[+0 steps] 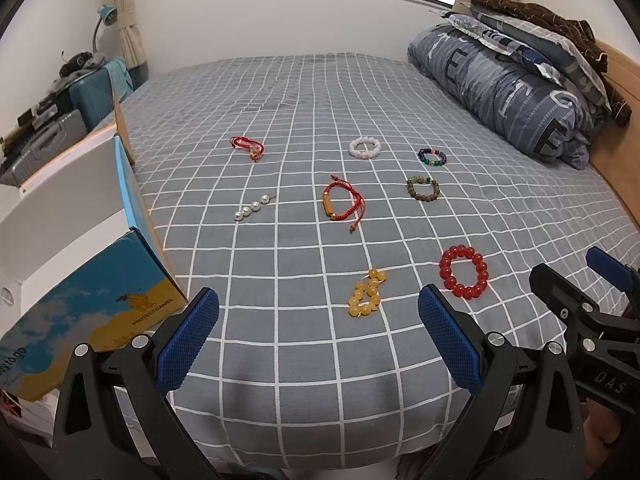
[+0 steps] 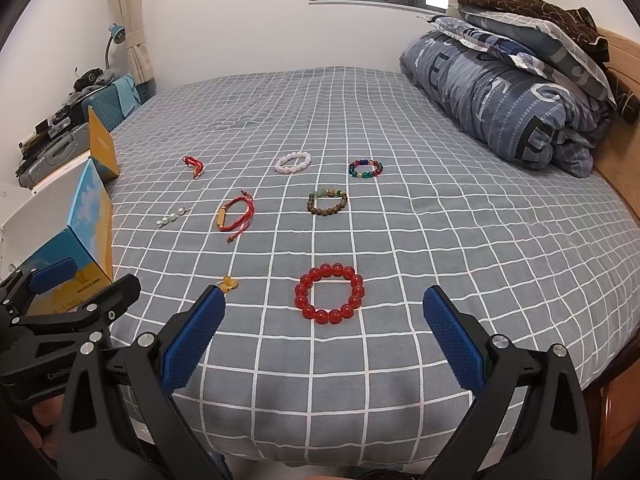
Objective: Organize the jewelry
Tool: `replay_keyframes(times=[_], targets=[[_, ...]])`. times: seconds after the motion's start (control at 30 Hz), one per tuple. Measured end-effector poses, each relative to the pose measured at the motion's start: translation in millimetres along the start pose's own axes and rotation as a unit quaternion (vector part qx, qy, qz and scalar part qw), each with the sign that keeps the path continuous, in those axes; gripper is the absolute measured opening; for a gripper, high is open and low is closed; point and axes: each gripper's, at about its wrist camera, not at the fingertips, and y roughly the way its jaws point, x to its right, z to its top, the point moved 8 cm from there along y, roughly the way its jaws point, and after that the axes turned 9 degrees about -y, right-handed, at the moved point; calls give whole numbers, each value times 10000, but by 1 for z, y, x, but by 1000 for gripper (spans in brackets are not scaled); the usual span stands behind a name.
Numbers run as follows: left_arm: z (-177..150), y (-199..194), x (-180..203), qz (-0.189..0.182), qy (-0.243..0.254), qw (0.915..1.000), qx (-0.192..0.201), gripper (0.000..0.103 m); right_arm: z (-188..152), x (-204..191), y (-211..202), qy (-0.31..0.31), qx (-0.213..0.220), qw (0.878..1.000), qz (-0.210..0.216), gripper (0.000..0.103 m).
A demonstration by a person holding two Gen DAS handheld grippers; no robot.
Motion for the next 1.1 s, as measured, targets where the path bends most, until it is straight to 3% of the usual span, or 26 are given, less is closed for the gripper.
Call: replay_keyframes(times=[1.1], targets=[[3, -1, -7, 37, -120, 9999, 10, 97, -1, 0, 2, -28, -3, 10000, 6, 95]])
